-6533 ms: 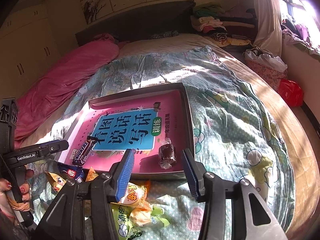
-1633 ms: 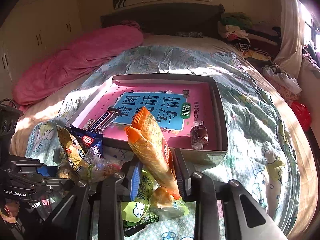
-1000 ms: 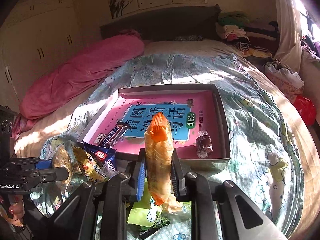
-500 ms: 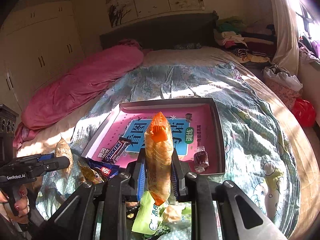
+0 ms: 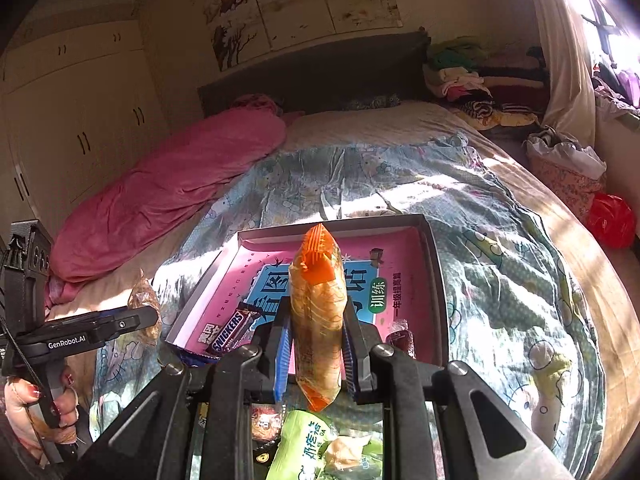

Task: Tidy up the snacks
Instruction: 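Carry the cookie bag with the left gripper into the tray while the right gripper carries the bread bag there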

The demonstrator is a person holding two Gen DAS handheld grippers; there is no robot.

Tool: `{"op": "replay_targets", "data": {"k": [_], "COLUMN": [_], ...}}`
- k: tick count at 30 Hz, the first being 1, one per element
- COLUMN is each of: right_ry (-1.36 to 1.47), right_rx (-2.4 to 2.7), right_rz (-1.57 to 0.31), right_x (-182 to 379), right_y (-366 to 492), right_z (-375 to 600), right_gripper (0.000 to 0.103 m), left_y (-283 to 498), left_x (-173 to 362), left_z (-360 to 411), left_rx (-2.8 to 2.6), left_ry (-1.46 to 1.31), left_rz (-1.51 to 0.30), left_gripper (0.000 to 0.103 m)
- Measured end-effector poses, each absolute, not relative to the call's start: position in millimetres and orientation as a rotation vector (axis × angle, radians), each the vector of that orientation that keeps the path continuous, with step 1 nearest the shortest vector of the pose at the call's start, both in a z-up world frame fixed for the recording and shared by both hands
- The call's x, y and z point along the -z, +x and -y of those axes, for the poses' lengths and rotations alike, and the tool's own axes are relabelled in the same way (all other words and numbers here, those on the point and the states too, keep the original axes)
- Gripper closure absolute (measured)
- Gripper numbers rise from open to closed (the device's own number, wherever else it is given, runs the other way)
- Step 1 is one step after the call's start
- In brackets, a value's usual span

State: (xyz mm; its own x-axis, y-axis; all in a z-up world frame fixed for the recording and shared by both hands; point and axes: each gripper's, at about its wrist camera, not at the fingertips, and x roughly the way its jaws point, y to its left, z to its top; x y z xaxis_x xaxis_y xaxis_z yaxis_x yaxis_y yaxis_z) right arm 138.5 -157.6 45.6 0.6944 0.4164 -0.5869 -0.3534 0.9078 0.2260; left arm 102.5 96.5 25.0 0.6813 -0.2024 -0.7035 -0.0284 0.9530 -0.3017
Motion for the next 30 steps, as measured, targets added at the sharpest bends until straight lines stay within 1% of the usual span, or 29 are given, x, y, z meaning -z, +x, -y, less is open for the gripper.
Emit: {"op": "replay_targets", "data": {"k": [15, 30], "right_ry": [0.121, 0.180], "right_rx": [-0.445, -0.433], "right_rz": [-0.670, -0.699], "right_x": [-44.3, -28.2], "right_y": [156.8, 173.7], "right_z": [150.4, 151.3], "right_gripper": [0.080, 0.080], "left_y": [128.1, 152.8], "left_x": [-9.7, 10.0], "left_z": [-82.3, -79.9], "left_rx": [0.084, 0.044], "left_ry": [-0.263, -0.238], "left_rz": [-0.868, -0.906], "left_gripper": [0.059, 0.059]}}
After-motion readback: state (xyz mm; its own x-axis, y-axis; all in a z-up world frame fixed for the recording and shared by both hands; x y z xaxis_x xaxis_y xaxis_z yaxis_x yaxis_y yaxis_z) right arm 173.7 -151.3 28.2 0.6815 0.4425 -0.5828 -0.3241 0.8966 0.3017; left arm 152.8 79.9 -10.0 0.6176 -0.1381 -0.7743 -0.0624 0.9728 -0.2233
